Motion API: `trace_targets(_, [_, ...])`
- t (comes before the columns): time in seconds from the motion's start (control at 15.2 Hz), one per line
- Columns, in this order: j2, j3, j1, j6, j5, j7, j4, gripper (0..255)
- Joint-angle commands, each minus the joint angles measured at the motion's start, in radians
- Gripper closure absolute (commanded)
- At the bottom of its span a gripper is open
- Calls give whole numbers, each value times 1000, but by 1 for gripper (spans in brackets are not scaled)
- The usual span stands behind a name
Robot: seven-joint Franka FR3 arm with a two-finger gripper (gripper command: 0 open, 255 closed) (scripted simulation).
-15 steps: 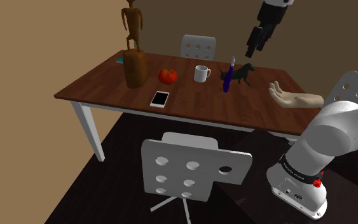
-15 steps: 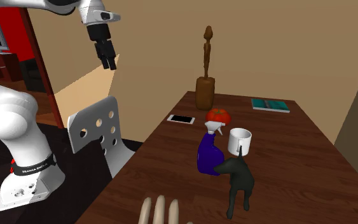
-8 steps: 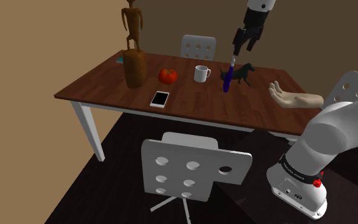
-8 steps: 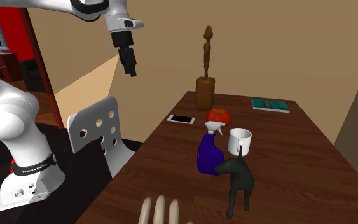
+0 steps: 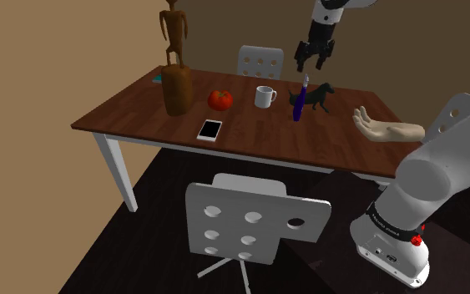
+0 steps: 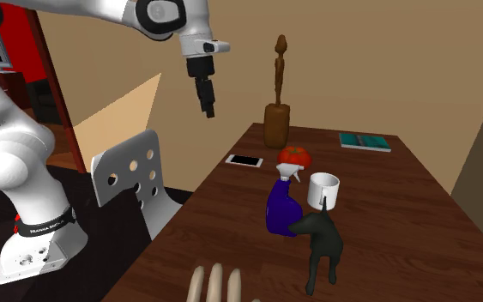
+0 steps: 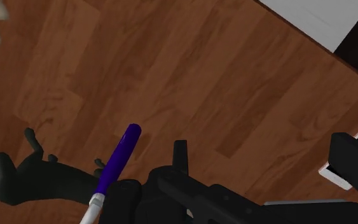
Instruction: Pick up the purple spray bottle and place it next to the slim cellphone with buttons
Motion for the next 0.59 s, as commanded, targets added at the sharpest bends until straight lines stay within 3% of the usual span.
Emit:
trace_targets(0.0, [71,-15,-15,15,5,18,52,0])
trace_targets(0.53, [339,-82,-76,47,48,72,268,0])
